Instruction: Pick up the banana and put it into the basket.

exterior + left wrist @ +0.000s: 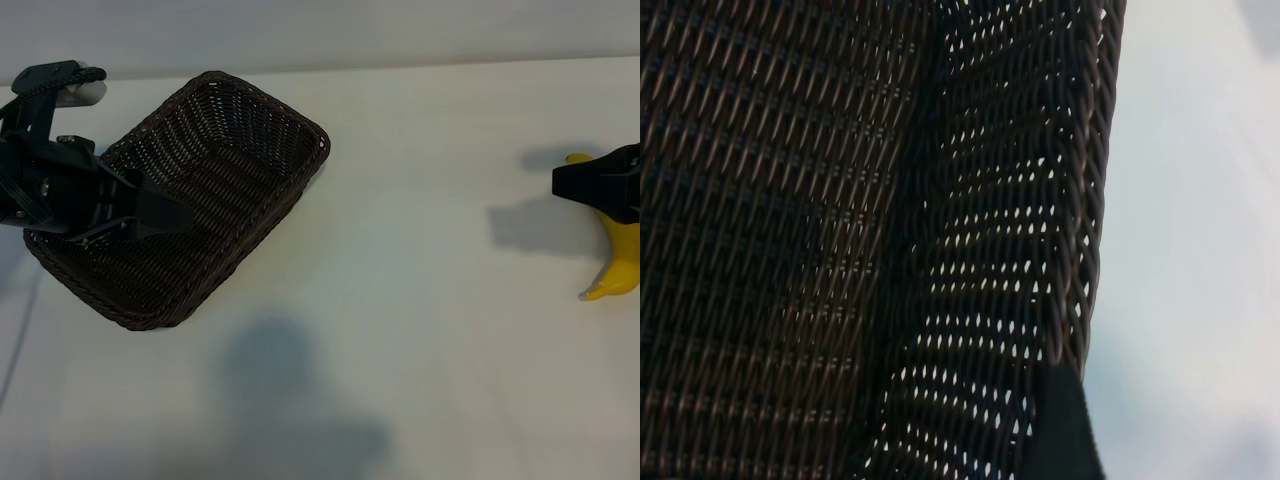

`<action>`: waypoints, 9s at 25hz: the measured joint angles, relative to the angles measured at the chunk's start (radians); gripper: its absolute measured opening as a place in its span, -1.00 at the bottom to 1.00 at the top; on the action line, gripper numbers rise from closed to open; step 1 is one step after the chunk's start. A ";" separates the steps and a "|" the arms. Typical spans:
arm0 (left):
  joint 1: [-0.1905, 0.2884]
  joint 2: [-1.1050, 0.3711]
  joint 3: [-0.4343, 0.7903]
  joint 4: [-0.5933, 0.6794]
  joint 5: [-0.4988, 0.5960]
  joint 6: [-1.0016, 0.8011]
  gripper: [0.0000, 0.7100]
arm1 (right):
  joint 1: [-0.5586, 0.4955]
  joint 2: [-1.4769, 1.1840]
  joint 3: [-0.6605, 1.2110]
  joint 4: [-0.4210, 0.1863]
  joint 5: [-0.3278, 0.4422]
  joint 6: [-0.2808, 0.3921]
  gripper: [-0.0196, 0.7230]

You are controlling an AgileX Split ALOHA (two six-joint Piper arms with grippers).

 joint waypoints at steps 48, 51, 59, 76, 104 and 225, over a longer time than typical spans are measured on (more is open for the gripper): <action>0.024 0.191 -0.087 0.575 0.111 -1.334 0.57 | 0.000 0.000 0.000 0.007 -0.007 0.000 0.37; 0.024 0.191 -0.087 0.575 0.102 -1.354 0.57 | 0.000 0.000 0.000 0.007 -0.009 0.000 0.37; 0.024 0.191 -0.087 0.577 0.092 -1.407 0.57 | 0.000 0.000 0.000 0.008 -0.025 0.000 0.37; 0.024 0.315 -0.050 0.584 -0.061 -1.467 0.57 | 0.000 0.000 0.000 0.008 -0.025 0.000 0.37; 0.024 0.367 -0.047 0.603 -0.121 -1.477 -0.34 | 0.000 0.000 0.000 0.008 -0.027 0.000 0.37; 0.036 0.605 -0.884 0.775 0.438 -0.711 0.54 | 0.000 0.000 0.000 0.008 -0.052 0.011 0.37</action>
